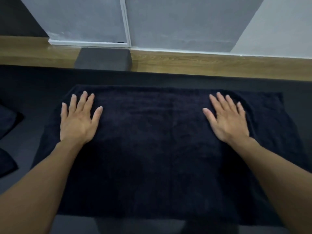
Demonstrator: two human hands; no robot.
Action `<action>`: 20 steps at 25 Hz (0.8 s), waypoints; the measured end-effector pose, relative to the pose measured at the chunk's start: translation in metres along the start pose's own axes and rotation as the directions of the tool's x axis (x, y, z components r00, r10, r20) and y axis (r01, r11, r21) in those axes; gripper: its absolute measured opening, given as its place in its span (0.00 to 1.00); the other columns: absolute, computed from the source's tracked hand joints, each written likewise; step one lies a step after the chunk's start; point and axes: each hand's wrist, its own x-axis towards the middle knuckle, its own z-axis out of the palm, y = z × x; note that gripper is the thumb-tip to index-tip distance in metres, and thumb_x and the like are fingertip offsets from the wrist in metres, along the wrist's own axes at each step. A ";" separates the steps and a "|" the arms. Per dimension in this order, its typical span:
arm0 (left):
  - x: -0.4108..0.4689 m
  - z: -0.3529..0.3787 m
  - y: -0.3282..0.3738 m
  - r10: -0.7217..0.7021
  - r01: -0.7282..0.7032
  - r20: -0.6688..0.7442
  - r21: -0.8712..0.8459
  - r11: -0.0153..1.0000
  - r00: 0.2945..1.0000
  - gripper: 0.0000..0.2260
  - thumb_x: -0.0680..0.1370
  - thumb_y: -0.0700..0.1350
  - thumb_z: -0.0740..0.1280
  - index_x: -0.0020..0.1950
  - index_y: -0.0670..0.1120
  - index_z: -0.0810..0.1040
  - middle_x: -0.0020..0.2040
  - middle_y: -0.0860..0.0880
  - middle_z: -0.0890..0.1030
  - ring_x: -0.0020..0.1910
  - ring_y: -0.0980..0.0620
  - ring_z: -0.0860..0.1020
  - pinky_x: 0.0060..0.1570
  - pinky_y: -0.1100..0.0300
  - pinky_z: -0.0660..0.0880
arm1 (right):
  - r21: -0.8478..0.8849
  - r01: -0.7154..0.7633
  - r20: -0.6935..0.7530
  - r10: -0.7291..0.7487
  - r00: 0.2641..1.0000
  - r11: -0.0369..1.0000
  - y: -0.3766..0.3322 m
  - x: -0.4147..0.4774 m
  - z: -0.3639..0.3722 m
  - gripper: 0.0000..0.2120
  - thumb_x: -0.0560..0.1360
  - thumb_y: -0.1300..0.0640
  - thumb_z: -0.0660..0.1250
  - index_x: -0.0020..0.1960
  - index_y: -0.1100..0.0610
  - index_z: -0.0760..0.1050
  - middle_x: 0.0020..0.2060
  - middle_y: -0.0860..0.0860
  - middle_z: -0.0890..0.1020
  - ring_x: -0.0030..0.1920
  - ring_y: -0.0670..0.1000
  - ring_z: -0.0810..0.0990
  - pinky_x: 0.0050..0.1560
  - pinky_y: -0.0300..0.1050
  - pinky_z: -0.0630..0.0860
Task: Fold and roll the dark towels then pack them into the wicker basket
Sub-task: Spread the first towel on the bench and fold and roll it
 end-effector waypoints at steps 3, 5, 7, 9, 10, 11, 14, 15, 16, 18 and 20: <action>-0.010 -0.004 0.003 -0.088 0.089 0.007 -0.059 0.994 0.996 0.30 0.82 0.63 0.40 0.81 0.51 0.49 0.82 0.51 0.47 0.80 0.49 0.43 0.78 0.47 0.40 | 0.024 -0.108 0.011 0.108 0.994 0.994 0.043 -0.001 -0.003 0.33 0.79 0.33 0.40 0.80 0.45 0.49 0.80 0.45 0.50 0.79 0.49 0.46 0.78 0.54 0.42; -0.035 -0.005 0.006 -0.153 0.156 0.030 -0.122 0.980 0.988 0.31 0.82 0.62 0.41 0.81 0.48 0.49 0.82 0.50 0.47 0.80 0.49 0.44 0.78 0.47 0.41 | 0.026 -0.189 0.009 0.189 0.982 0.982 0.059 0.000 -0.002 0.32 0.80 0.34 0.40 0.80 0.47 0.50 0.80 0.46 0.51 0.79 0.50 0.46 0.77 0.57 0.43; -0.077 -0.004 0.015 -0.198 0.194 -0.005 -0.189 0.963 0.980 0.30 0.83 0.59 0.46 0.81 0.44 0.53 0.81 0.46 0.52 0.80 0.47 0.50 0.78 0.47 0.45 | 0.024 -0.269 0.036 0.268 0.963 0.963 0.064 0.004 -0.011 0.31 0.81 0.37 0.41 0.80 0.50 0.51 0.80 0.49 0.51 0.79 0.53 0.47 0.77 0.61 0.44; -0.134 -0.002 0.029 -0.216 0.186 -0.091 -0.261 0.947 0.972 0.26 0.83 0.54 0.56 0.78 0.42 0.63 0.78 0.43 0.62 0.78 0.43 0.59 0.76 0.45 0.54 | 0.001 -0.218 0.051 0.217 0.975 0.976 0.051 0.010 -0.018 0.28 0.82 0.43 0.44 0.80 0.52 0.52 0.80 0.51 0.52 0.79 0.55 0.49 0.75 0.65 0.45; -0.159 -0.002 0.035 -0.235 0.191 -0.128 -0.286 0.939 0.964 0.23 0.82 0.52 0.60 0.75 0.42 0.68 0.76 0.42 0.67 0.74 0.41 0.65 0.72 0.43 0.60 | -0.001 -0.126 0.049 0.126 0.991 0.992 0.037 0.011 -0.019 0.26 0.83 0.46 0.46 0.79 0.52 0.54 0.80 0.51 0.53 0.79 0.55 0.50 0.75 0.66 0.46; -0.176 -0.002 0.040 -0.265 0.209 -0.159 -0.300 0.931 0.951 0.21 0.80 0.50 0.65 0.71 0.43 0.73 0.72 0.42 0.72 0.69 0.40 0.70 0.66 0.41 0.66 | 0.010 -0.013 0.057 0.013 0.998 1.000 0.020 0.013 -0.020 0.25 0.83 0.47 0.48 0.79 0.51 0.55 0.79 0.50 0.54 0.79 0.55 0.51 0.74 0.67 0.47; -0.199 -0.015 0.037 -0.439 0.375 -0.115 -0.361 0.854 0.891 0.21 0.76 0.52 0.71 0.66 0.44 0.76 0.60 0.40 0.74 0.55 0.39 0.73 0.50 0.42 0.74 | 0.067 0.153 0.159 -0.162 0.974 0.986 -0.035 0.019 -0.022 0.24 0.84 0.46 0.50 0.79 0.47 0.55 0.80 0.47 0.53 0.79 0.55 0.50 0.72 0.70 0.48; -0.200 -0.022 0.033 -0.535 0.470 -0.059 -0.404 0.785 0.843 0.25 0.75 0.55 0.72 0.68 0.44 0.73 0.61 0.39 0.72 0.57 0.38 0.72 0.50 0.42 0.74 | 0.091 0.165 0.180 -0.179 0.967 0.982 -0.050 0.023 -0.023 0.24 0.84 0.46 0.51 0.79 0.46 0.54 0.80 0.46 0.52 0.79 0.55 0.49 0.72 0.71 0.48; -0.199 -0.029 0.029 -0.631 0.574 0.011 -0.429 0.697 0.776 0.31 0.73 0.57 0.73 0.70 0.43 0.69 0.64 0.38 0.70 0.61 0.36 0.70 0.52 0.40 0.73 | 0.116 0.171 0.195 -0.191 0.962 0.978 -0.062 0.030 -0.024 0.25 0.84 0.47 0.52 0.79 0.46 0.52 0.80 0.46 0.51 0.79 0.55 0.48 0.72 0.71 0.48; -0.199 -0.041 0.020 -0.763 0.716 0.101 -0.443 0.540 0.638 0.41 0.70 0.56 0.77 0.75 0.43 0.61 0.70 0.35 0.64 0.67 0.33 0.64 0.60 0.36 0.68 | 0.159 0.168 0.225 -0.202 0.953 0.973 -0.077 0.045 -0.027 0.28 0.83 0.48 0.55 0.80 0.46 0.50 0.80 0.45 0.50 0.79 0.55 0.46 0.72 0.73 0.47; -0.200 -0.045 0.012 -0.830 0.738 0.127 -0.544 0.400 0.543 0.43 0.70 0.49 0.78 0.77 0.46 0.57 0.72 0.37 0.59 0.69 0.34 0.61 0.63 0.35 0.67 | 0.158 0.155 0.246 -0.191 0.950 0.975 -0.082 0.055 -0.031 0.30 0.81 0.46 0.60 0.79 0.48 0.52 0.79 0.47 0.55 0.78 0.58 0.51 0.71 0.73 0.49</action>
